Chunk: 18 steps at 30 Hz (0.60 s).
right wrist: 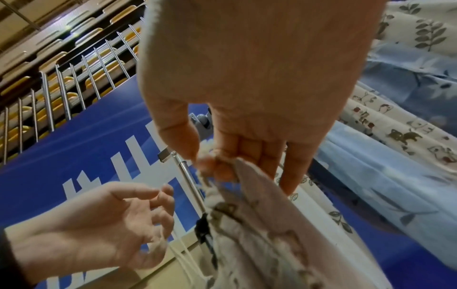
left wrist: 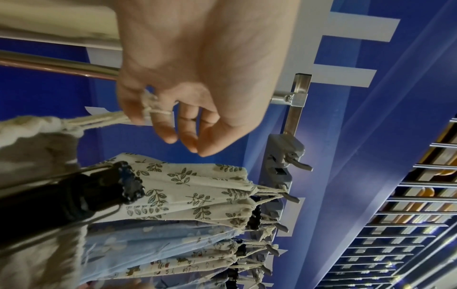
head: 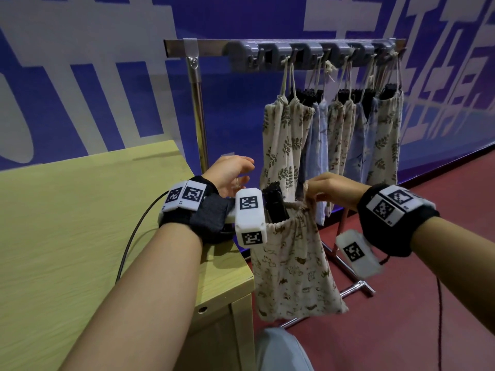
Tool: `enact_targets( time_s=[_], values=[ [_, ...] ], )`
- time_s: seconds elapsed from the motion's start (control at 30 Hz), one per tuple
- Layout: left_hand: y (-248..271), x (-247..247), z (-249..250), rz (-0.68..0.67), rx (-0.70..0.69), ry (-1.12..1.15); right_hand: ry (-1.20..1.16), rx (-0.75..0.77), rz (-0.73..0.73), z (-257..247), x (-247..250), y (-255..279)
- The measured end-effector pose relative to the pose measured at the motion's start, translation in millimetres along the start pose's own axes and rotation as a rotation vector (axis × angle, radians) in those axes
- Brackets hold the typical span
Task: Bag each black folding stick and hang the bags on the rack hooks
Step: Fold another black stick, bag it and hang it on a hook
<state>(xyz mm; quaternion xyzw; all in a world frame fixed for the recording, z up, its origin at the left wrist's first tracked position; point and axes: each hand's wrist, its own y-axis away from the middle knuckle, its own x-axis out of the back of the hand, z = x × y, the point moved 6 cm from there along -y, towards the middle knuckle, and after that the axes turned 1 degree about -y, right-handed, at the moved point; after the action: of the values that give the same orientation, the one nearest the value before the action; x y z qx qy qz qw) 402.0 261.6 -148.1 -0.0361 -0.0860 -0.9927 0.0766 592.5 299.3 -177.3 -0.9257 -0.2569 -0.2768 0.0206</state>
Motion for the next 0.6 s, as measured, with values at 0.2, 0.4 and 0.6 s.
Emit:
enact_targets(
  time_s=[0.2,0.4,0.6],
  values=[
    [2.3,1.8,-3.4,-0.014,0.046,-0.032,0.327,0.067,-0.061,-1.4,-6.3,2.2],
    [4.9,-0.2,-2.5,-0.020,0.030,0.012,0.650,0.266,0.210,-12.9,-4.3,-0.5],
    [6.2,-1.9,4.5,-0.010,-0.052,0.013,1.144,0.205,0.164,-19.5,-3.1,0.1]
  ],
)
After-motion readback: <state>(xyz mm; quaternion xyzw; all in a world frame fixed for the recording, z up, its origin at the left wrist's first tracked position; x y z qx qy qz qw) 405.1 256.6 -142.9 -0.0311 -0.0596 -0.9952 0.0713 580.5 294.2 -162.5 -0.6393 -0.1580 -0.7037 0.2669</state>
